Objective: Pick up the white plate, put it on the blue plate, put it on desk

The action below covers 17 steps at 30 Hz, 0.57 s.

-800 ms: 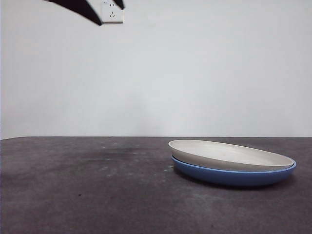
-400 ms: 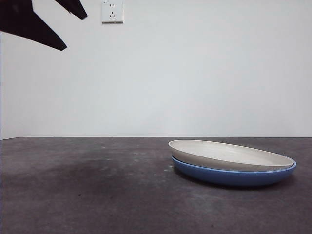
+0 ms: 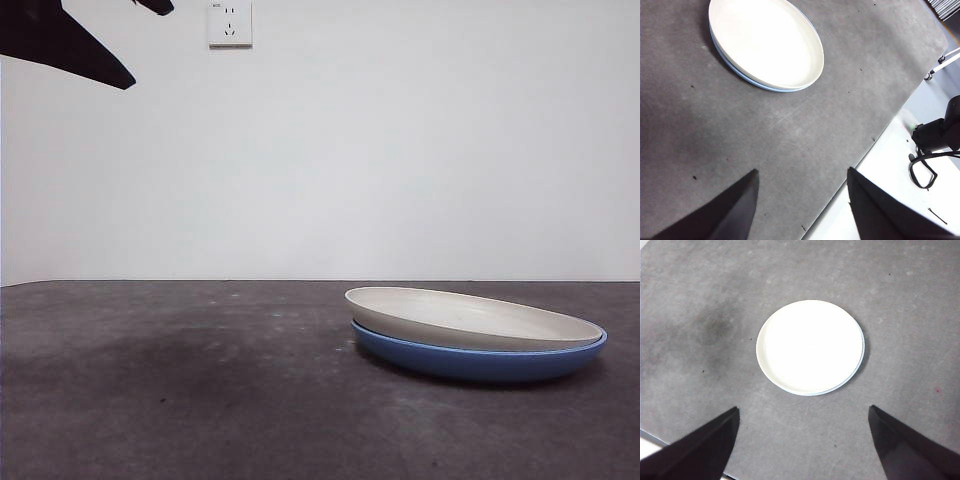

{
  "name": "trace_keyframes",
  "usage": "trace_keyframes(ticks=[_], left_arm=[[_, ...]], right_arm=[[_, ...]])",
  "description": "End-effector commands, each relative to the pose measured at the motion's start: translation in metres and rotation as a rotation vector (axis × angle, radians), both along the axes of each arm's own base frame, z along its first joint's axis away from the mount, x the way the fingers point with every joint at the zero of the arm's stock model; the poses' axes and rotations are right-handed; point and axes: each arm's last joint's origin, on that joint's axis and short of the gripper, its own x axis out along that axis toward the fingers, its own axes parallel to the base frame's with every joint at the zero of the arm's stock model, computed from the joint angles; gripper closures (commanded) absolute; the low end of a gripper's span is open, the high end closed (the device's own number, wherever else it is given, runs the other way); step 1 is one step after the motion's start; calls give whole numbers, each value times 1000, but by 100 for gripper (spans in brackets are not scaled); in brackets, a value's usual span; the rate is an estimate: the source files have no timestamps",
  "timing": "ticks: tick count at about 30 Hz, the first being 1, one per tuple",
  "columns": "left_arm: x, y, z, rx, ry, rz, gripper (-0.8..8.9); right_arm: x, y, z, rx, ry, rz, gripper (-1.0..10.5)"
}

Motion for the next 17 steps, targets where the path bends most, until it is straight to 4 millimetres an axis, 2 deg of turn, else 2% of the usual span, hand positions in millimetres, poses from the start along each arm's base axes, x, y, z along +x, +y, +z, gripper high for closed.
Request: trace_keyframes(ticks=[1,5,8,17], left_arm=[[1,-2,2,-4,-18,-19,534],[1,-2,2,-4,-17,-19,534],[1,-2,2,-4,-18,-19,534],[1,-2,2,-4,-19,-20,534]], right_arm=[[3,0,1,7,12,-8,534],[13,1,-7,0,48,-44,534],[28,2,-24,-12,81,-68,534],[95,8,-86,29,166,-127,534]])
